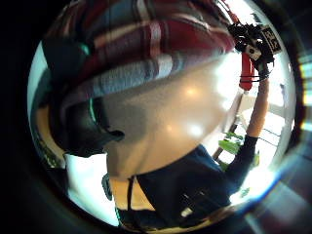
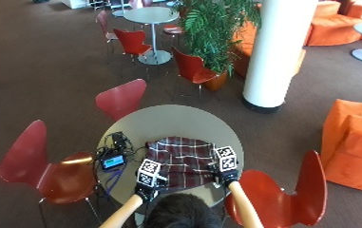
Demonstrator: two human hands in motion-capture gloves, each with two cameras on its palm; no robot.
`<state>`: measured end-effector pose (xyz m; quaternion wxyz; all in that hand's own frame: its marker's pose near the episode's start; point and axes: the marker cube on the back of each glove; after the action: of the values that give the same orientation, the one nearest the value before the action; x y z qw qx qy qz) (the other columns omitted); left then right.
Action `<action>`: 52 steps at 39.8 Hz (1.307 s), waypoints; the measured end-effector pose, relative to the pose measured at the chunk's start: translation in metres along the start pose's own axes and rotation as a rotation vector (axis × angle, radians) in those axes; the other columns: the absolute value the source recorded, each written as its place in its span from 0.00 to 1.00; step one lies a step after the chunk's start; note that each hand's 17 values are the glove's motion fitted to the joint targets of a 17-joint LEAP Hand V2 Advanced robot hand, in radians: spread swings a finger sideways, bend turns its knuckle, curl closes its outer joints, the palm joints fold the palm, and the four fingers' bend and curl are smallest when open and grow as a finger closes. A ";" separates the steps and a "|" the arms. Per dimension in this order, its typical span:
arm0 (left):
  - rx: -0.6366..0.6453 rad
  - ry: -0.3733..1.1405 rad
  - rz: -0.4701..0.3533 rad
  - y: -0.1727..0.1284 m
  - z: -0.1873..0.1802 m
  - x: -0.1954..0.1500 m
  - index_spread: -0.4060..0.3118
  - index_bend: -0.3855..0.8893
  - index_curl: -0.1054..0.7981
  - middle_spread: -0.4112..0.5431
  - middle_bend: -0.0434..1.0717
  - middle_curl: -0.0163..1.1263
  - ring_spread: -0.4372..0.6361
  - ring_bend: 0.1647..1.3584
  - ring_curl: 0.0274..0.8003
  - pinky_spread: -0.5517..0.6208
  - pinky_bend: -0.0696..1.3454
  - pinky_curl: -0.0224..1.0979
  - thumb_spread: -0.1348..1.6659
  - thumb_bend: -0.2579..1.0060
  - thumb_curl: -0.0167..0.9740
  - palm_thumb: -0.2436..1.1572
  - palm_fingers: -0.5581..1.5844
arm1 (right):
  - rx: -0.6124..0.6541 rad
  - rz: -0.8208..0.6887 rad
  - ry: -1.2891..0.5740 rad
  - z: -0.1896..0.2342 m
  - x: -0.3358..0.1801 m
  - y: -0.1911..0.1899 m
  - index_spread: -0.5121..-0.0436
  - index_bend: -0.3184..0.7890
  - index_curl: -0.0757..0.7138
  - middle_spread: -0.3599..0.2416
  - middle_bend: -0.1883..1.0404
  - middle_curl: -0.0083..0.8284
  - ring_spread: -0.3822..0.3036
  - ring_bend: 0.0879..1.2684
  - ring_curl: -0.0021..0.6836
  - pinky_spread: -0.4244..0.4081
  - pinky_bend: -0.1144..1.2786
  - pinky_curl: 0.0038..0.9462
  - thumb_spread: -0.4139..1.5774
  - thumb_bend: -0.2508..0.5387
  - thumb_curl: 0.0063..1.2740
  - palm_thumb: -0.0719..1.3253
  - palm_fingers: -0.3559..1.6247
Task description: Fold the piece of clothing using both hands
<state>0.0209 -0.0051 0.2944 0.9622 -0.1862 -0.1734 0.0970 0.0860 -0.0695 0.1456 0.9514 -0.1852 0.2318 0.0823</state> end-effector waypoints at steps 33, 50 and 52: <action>-0.419 0.295 0.239 0.025 -0.133 -0.029 0.18 0.42 0.57 0.09 0.45 0.47 0.07 0.28 0.51 0.10 0.54 0.41 0.62 0.24 0.64 0.77 0.86 | -0.382 -0.249 -0.070 -0.065 0.012 0.074 0.46 0.41 0.58 0.20 0.34 0.49 0.20 0.38 0.62 0.14 0.51 0.40 0.76 0.30 0.35 0.76 0.79; 0.024 0.200 -0.372 -0.058 -0.129 -0.082 0.30 0.40 0.56 0.20 0.26 0.45 0.20 0.24 0.53 0.22 0.45 0.41 0.68 0.14 0.55 0.54 0.66 | 0.103 0.173 -0.281 -0.048 0.026 -0.016 0.55 0.29 0.41 0.31 0.30 0.53 0.26 0.45 0.69 0.18 0.57 0.45 0.80 0.29 0.36 0.70 0.66; 0.125 0.188 -0.358 -0.053 -0.138 -0.083 0.31 0.40 0.55 0.21 0.23 0.44 0.22 0.23 0.52 0.23 0.44 0.40 0.70 0.15 0.52 0.52 0.66 | 0.156 0.230 -0.301 -0.049 0.032 -0.009 0.54 0.31 0.39 0.33 0.29 0.52 0.26 0.45 0.69 0.19 0.57 0.45 0.82 0.27 0.34 0.66 0.65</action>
<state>0.0019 -0.1193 0.1706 0.9857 -0.1004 -0.1068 -0.0827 0.0965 -0.0952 0.0926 0.9711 -0.0688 0.1122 0.1990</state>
